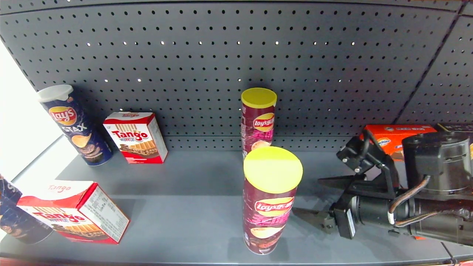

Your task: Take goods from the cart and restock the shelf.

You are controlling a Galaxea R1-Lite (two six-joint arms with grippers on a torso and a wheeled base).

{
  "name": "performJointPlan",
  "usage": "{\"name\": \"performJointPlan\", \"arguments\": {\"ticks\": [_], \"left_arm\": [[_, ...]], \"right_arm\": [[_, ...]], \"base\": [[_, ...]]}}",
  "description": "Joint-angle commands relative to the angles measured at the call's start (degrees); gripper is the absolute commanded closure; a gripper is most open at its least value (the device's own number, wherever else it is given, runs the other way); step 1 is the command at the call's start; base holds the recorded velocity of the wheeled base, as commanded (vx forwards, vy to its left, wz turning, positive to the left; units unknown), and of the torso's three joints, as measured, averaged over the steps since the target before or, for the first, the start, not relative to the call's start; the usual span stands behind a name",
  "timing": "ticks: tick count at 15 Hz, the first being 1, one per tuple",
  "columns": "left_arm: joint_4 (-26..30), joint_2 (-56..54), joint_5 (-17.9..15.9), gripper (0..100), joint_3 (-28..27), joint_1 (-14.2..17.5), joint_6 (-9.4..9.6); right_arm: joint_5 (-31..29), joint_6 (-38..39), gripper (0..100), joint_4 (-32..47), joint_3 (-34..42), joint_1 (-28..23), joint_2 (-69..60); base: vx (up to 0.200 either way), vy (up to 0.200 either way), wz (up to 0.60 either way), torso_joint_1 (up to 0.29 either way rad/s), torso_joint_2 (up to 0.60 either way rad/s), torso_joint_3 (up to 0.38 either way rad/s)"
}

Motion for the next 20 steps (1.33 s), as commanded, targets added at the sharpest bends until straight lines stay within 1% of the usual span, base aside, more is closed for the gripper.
{"name": "performJointPlan", "arguments": {"ticks": [1,2,4,5,6,7,8,9,10,11,12,13,14,15,16,17,18,19,20], "left_arm": [[-0.10,0.09,0.02,0,0.00,0.01,-0.01],[-0.01,0.09,0.02,0,0.00,0.01,-0.01],[-0.01,0.09,0.02,0,0.00,0.01,-0.01],[-0.01,0.09,0.02,0,-0.08,-0.08,-0.01],[-0.01,0.09,0.02,0,-0.08,-0.08,0.08],[-0.01,0.09,-0.07,0,-0.08,-0.08,0.08],[-0.01,0.09,-0.07,0,-0.08,-0.08,0.08],[-0.01,0.09,-0.07,0,-0.08,-0.08,0.08],[-0.01,0.09,-0.07,0,-0.08,-0.08,0.08],[-0.01,0.09,0.02,0,0.00,-0.08,0.08],[-0.01,0.09,0.02,0,0.00,0.01,0.08],[-0.01,0.09,0.02,0,0.00,0.09,0.08],[-0.01,0.00,0.02,0,-0.08,0.09,0.08],[-0.01,0.09,0.02,0,0.00,0.09,0.08],[-0.10,0.00,0.02,0,0.00,0.09,0.08],[-0.27,0.00,0.02,0,0.09,0.09,0.08],[-0.36,0.00,0.02,0,0.09,0.09,0.08],[-0.36,0.00,0.02,0,0.09,0.09,0.17],[-0.36,0.00,0.02,0,0.09,0.09,0.17]], "right_arm": [[-0.31,0.00,0,-0.30,-0.36,-6.91,-7.36],[-0.31,0.00,0,-0.38,-0.27,-9.46,-9.47],[-0.31,-0.44,0,-0.12,1.57,-21.59,-21.16],[-0.31,-0.52,0,0.23,4.21,-27.47,-28.37],[-2.16,-0.96,0,0.14,7.90,-30.64,-35.58],[-4.09,-1.23,0,0.23,9.92,-31.52,-39.18],[-10.33,-1.40,0,0.41,16.60,-31.25,-49.82],[-12.62,-1.75,0,0.85,20.82,-31.43,-56.06],[-13.58,-1.84,0,6.03,26.09,-32.22,-66.60],[-13.58,-1.84,0,15.52,28.64,-32.13,-77.15],[-14.20,-0.70,0,18.07,30.31,-32.22,-79.00],[-14.55,0.18,0,15.00,31.46,-32.31,-78.03],[-14.11,0.44,0,14.47,34.62,-32.31,-78.12],[-13.67,0.97,0,13.50,39.72,-32.22,-78.12],[-13.06,0.97,0,13.85,39.72,-32.22,-78.12],[-10.07,1.32,0,17.37,39.63,-32.22,-78.12],[-4.71,1.23,0,17.55,39.54,-32.22,-78.12],[-1.81,1.23,0,17.72,39.45,-32.31,-78.12],[-1.72,1.23,0,17.81,39.45,-32.31,-78.12]], "base": [[0.000,0.000,0.00,0.000,0.00,0.000],[0.000,0.000,0.00,0.000,0.00,0.000],[0.000,0.000,0.00,0.000,0.00,0.000],[0.000,0.000,0.00,0.000,0.00,0.000],[0.000,0.000,0.00,0.000,0.00,0.000],[0.000,0.000,0.00,0.000,0.00,0.000],[0.000,0.000,0.00,0.000,0.00,0.000],[0.000,0.000,0.00,0.000,0.00,0.000],[0.000,0.000,0.00,0.000,0.00,0.000],[0.000,0.000,0.00,0.000,0.00,0.000],[0.000,0.000,0.00,0.000,0.00,0.000],[0.000,0.000,0.00,0.000,0.00,0.000],[0.000,0.000,0.00,0.000,0.00,0.000],[0.000,0.000,0.00,0.000,0.00,0.000],[0.000,0.000,0.00,0.000,0.00,0.000],[0.000,0.000,0.00,0.000,0.00,0.000],[0.000,0.000,0.00,0.000,0.00,0.000],[0.000,0.000,0.00,0.000,0.00,0.000],[0.000,0.000,0.00,0.000,0.00,0.000]]}}
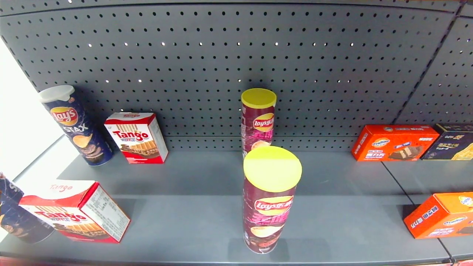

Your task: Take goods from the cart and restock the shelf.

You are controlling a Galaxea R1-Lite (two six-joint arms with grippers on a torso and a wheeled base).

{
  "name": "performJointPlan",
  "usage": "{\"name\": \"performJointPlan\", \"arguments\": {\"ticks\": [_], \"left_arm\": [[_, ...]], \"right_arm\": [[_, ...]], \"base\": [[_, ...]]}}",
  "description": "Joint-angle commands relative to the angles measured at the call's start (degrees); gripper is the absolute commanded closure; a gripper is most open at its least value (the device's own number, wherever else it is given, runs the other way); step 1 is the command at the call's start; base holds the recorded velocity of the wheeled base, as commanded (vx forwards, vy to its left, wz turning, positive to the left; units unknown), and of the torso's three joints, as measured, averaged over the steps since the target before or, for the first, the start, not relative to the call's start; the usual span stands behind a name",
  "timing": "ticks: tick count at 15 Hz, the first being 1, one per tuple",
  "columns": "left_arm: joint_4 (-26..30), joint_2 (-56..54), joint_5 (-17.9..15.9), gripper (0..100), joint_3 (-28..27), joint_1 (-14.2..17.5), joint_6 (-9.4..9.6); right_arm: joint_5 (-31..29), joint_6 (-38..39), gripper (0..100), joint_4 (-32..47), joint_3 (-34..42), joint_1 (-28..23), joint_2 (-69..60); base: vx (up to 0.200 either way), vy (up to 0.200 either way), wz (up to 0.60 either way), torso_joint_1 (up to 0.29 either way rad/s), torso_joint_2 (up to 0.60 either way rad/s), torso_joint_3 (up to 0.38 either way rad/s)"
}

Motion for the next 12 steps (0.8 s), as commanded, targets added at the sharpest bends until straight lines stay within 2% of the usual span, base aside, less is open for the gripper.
{"name": "performJointPlan", "arguments": {"ticks": [1,2,3,5,12], "left_arm": [[-0.04,0.00,-0.07,0,0.01,0.02,0.02],[0.13,0.00,-0.07,0,0.01,0.02,0.02],[0.13,0.00,-0.07,0,-0.08,0.02,0.02],[0.04,0.00,-0.07,0,0.01,0.02,0.02],[-0.31,0.09,-0.60,0,0.18,0.11,0.02]], "right_arm": [[-2.66,0.56,0,0.79,0.09,-1.43,-0.37],[-6.79,2.40,0,2.90,0.62,-5.56,-1.78],[-6.26,2.49,0,3.08,0.62,-6.36,-3.01],[-5.56,2.58,0,2.99,0.71,-4.86,-6.44],[-5.56,2.76,0,2.99,0.71,-4.95,-6.44]], "base": [[0.000,0.000,0.00,0.000,0.00,0.000],[0.000,0.000,0.00,0.000,0.00,0.000],[0.000,0.000,0.00,0.000,0.00,0.000],[0.000,0.000,0.00,0.000,0.00,0.000],[0.000,0.000,0.00,0.000,0.00,0.000]]}}
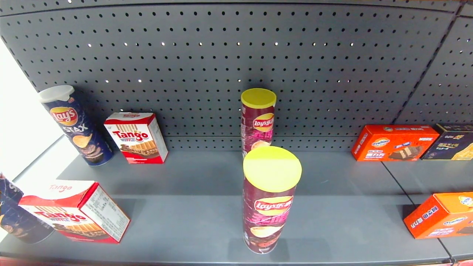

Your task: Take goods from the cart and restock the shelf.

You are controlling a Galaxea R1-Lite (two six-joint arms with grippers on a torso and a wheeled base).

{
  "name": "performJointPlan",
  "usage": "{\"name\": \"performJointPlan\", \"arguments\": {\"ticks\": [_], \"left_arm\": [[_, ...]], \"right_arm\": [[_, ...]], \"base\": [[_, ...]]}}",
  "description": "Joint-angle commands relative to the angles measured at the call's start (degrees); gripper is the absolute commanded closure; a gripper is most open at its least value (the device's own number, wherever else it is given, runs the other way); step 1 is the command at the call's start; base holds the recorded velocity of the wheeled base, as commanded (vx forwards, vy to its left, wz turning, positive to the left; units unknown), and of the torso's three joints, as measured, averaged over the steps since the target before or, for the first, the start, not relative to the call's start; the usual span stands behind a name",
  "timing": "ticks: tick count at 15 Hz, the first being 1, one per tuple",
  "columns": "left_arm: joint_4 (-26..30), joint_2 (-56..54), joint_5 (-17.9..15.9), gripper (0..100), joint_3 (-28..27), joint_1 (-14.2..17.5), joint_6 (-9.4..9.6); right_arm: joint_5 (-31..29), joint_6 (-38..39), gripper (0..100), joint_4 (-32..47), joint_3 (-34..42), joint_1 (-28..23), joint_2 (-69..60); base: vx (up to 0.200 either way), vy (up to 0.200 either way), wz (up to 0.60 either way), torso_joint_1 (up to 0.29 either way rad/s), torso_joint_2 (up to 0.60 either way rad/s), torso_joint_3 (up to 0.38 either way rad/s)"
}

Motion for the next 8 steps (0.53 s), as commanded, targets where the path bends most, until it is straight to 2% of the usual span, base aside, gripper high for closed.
{"name": "performJointPlan", "arguments": {"ticks": [1,8], "left_arm": [[-0.04,0.00,0.09,0,0.00,0.07,0.00],[-0.04,0.00,0.18,0,0.00,0.07,-0.27]], "right_arm": [[-0.01,-0.05,0,-0.05,0.05,0.00,-0.10],[0.60,-0.14,0,-0.05,0.05,0.00,-0.10]], "base": [[0.000,0.000,0.00,0.000,0.00,0.000],[0.000,0.000,0.00,0.000,0.00,0.000]]}}
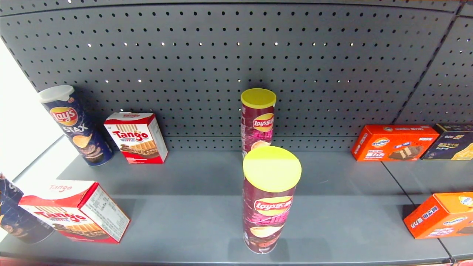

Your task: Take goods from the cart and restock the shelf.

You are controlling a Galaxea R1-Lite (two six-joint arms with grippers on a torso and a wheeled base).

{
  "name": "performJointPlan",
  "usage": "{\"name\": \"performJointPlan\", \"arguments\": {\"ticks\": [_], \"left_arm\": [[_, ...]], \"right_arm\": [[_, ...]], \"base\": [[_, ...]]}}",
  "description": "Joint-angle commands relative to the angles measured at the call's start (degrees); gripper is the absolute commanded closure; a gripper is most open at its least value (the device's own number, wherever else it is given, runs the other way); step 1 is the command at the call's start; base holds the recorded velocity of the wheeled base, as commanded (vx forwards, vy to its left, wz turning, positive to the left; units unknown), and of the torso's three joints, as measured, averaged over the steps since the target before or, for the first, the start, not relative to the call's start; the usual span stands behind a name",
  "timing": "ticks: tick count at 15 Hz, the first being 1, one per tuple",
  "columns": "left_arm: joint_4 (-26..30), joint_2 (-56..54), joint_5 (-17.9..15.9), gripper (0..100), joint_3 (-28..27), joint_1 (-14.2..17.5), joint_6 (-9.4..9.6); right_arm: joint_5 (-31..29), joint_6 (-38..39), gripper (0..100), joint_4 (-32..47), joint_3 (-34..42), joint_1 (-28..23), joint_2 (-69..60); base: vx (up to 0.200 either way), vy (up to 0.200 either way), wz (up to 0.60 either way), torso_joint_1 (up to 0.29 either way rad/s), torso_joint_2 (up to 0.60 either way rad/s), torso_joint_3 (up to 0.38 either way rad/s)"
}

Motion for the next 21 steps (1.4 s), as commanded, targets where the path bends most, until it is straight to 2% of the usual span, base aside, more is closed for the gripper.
{"name": "performJointPlan", "arguments": {"ticks": [1,21], "left_arm": [[-0.04,0.00,-0.11,0,0.00,0.00,0.18],[-0.04,0.00,-0.11,0,0.00,0.00,0.09]], "right_arm": [[-0.02,0.01,0,-0.01,0.00,-0.05,0.07],[-0.02,0.01,0,-0.01,0.00,-0.05,0.07]], "base": [[0.000,0.000,0.00,0.000,0.00,0.000],[-0.010,0.000,0.00,0.000,0.00,0.000]]}}
